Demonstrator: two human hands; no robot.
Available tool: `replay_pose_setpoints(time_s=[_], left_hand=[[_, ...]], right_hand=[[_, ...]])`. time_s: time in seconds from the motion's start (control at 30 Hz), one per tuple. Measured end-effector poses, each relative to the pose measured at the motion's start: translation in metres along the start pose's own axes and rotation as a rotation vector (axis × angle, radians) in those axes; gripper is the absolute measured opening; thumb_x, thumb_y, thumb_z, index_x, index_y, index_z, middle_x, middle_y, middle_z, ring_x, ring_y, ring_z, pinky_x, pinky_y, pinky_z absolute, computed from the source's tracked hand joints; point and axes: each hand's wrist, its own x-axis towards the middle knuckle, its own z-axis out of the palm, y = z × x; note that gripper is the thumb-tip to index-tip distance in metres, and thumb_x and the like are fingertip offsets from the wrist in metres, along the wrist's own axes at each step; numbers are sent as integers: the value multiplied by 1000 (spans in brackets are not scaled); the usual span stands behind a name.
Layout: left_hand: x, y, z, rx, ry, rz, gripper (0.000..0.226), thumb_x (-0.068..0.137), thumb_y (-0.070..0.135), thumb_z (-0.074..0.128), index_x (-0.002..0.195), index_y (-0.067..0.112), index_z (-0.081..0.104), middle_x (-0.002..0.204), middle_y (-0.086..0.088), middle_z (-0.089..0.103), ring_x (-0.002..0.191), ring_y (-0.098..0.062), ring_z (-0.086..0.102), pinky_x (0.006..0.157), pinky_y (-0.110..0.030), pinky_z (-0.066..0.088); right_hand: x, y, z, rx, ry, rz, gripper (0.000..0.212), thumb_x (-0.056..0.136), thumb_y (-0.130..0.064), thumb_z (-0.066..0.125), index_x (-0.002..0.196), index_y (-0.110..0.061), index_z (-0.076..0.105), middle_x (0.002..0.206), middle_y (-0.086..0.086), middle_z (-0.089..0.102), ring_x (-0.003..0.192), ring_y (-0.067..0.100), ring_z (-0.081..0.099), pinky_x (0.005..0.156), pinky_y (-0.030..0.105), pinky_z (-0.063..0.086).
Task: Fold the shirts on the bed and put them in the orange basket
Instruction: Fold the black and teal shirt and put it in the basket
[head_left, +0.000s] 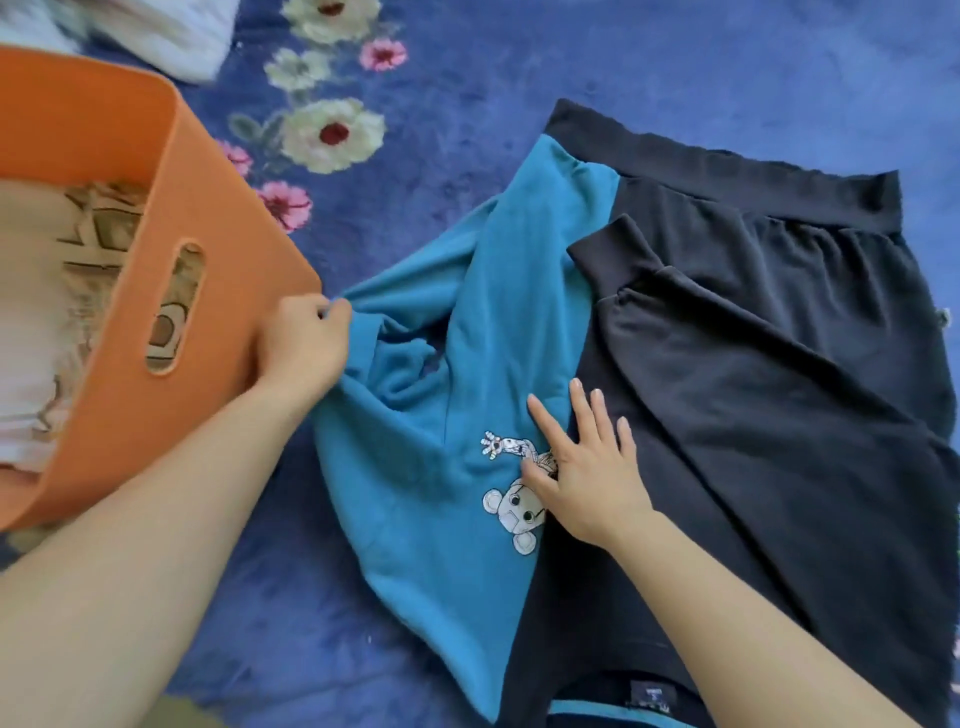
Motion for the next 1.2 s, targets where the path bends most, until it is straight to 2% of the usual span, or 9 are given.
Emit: replay_pose_setpoints(time_s=[0.17, 0.27, 0.37, 0.43, 0.5, 0.67, 0.83, 1.07, 1.2], left_hand=[[-24, 49, -44, -447, 528, 261, 33, 95, 18, 42, 63, 13, 33, 62, 3, 35, 66, -8, 30, 65, -23, 23], [-65, 69, -22, -333, 308, 577, 29, 90, 32, 48, 64, 19, 44, 81, 3, 45, 81, -14, 42, 77, -33, 32], [-97, 53, 19, 75, -302, 765, 29, 87, 47, 45, 80, 26, 63, 109, 8, 52, 108, -14, 36, 93, -45, 30], [-112, 26, 37, 156, -506, 749, 23, 89, 44, 47, 101, 31, 62, 128, 9, 46, 119, -11, 26, 102, -46, 27], [-124, 5, 43, 69, -302, 701, 29, 81, 36, 49, 108, 28, 54, 124, 5, 44, 114, -15, 33, 96, -42, 37], [-116, -12, 41, -129, -229, 192, 72, 76, 30, 71, 137, 24, 33, 139, 3, 37, 125, -20, 35, 102, -36, 32], [-105, -10, 38, -253, -224, 148, 53, 83, 13, 64, 127, 23, 36, 122, 7, 60, 108, -27, 54, 67, -25, 27], [-137, -40, 11, -110, 9, 335, 45, 72, 10, 65, 107, 32, 46, 93, 10, 50, 82, -22, 54, 59, -38, 48], [-148, -25, 19, 97, -173, 487, 79, 49, -4, 73, 116, 31, 51, 85, 5, 41, 49, -26, 53, 36, -27, 36]], right_hand=[[-3, 1, -18, 121, -47, -10, 63, 92, -60, 39, 147, -49, 11, 159, -6, -14, 146, 14, -15, 117, 36, -4], [5, 1, -28, 365, -39, 38, 47, 93, -48, 48, 139, -44, 40, 160, -9, 7, 147, 12, 0, 118, 38, 6], [9, 5, -42, 717, 57, 96, 30, 87, -37, 50, 108, -33, 71, 141, -9, 47, 136, 9, 34, 110, 30, 26], [13, 7, -56, 971, 149, 223, 23, 87, -22, 51, 88, -23, 75, 116, -3, 66, 112, 12, 56, 92, 27, 40], [20, 6, -69, 1068, 236, 305, 15, 87, -22, 56, 80, -23, 68, 98, 1, 69, 93, 18, 62, 81, 33, 45], [60, -29, -97, 943, 196, 210, 51, 84, -48, 62, 121, -14, 55, 107, -7, 58, 103, 13, 58, 88, 31, 47], [85, -86, -117, 765, 240, 73, 32, 83, -20, 58, 63, -14, 34, 58, -2, 32, 56, 16, 30, 49, 27, 26], [62, -68, -191, 1076, 996, -80, 42, 100, -19, 42, 59, -22, 31, 56, -16, 31, 49, -2, 32, 54, 14, 28], [51, 20, -147, 1004, 931, 354, 34, 99, -24, 37, 92, -5, 65, 87, 3, 65, 82, 11, 54, 80, 33, 45]])
